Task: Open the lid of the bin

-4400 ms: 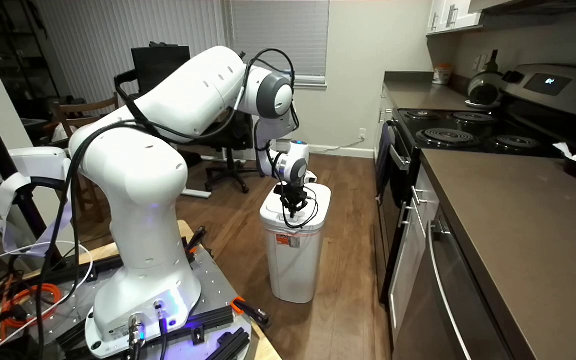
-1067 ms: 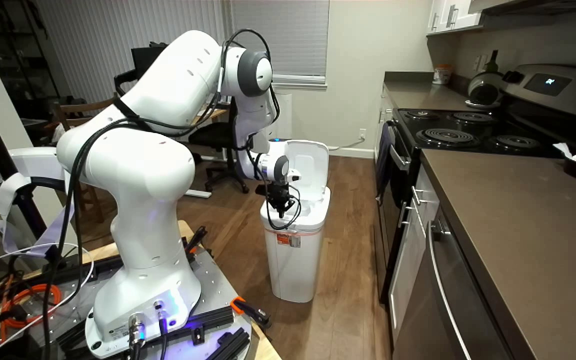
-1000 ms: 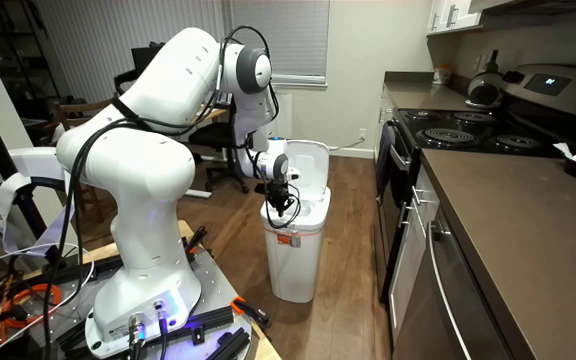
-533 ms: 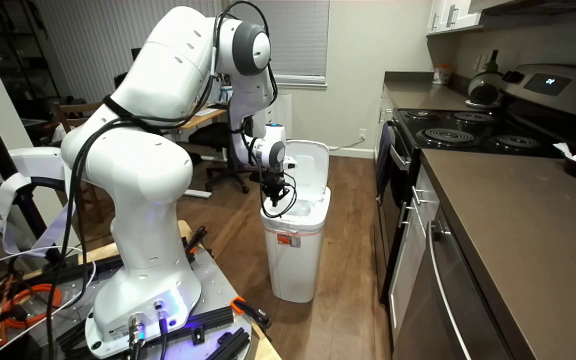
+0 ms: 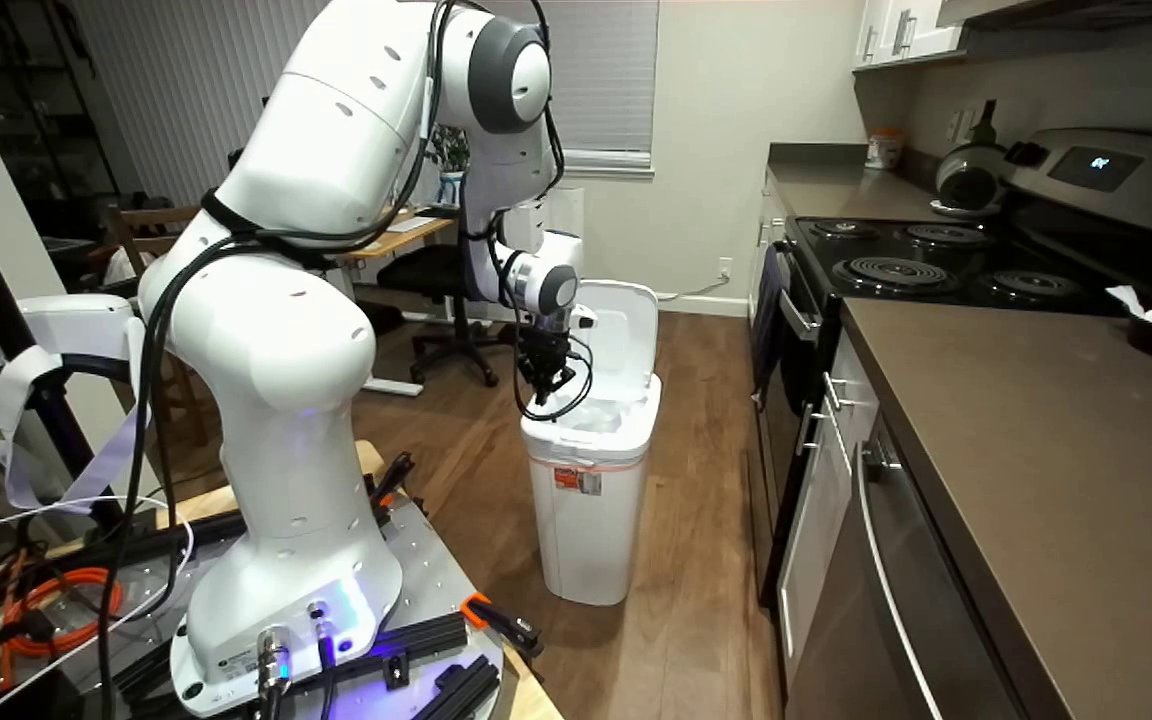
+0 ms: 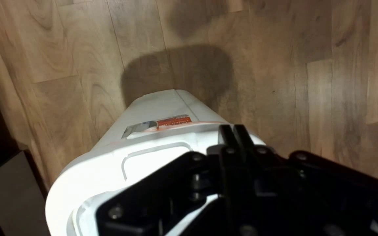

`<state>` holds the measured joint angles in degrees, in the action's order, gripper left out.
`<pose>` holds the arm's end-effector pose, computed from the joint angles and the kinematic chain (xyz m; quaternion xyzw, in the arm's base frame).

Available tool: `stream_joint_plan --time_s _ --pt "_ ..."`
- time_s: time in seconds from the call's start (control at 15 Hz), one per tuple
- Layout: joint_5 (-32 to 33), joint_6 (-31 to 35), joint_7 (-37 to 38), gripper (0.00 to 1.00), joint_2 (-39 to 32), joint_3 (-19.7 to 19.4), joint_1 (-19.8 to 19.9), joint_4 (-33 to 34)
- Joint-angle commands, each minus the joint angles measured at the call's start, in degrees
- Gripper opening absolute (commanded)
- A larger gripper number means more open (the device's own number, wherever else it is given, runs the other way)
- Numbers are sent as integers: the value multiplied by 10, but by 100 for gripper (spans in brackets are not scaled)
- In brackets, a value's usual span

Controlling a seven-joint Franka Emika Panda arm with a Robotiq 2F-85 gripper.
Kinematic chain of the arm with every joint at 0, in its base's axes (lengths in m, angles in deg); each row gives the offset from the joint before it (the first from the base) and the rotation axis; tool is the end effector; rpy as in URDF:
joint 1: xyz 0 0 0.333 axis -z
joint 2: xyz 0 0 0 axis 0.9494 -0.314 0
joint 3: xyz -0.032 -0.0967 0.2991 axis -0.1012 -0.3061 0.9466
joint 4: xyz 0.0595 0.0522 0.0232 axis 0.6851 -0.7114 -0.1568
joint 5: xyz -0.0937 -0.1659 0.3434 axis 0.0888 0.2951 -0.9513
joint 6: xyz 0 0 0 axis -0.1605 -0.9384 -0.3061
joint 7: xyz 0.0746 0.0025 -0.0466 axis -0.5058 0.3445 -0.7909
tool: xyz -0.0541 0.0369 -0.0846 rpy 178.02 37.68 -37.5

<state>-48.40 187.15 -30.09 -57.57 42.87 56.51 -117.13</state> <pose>0.4951 0.2826 0.1027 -0.9684 -0.2394 0.0531 0.0463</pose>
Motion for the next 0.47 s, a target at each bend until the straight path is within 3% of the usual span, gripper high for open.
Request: stream_joint_plan --time_s 0.0,0.2,0.4 --pt "-13 -11 -8 12 3 -4 -4 1" --pt "-15 -22 -10 30 7 -2 -2 1" --pt "-15 -22 -10 31 7 -2 -2 1"
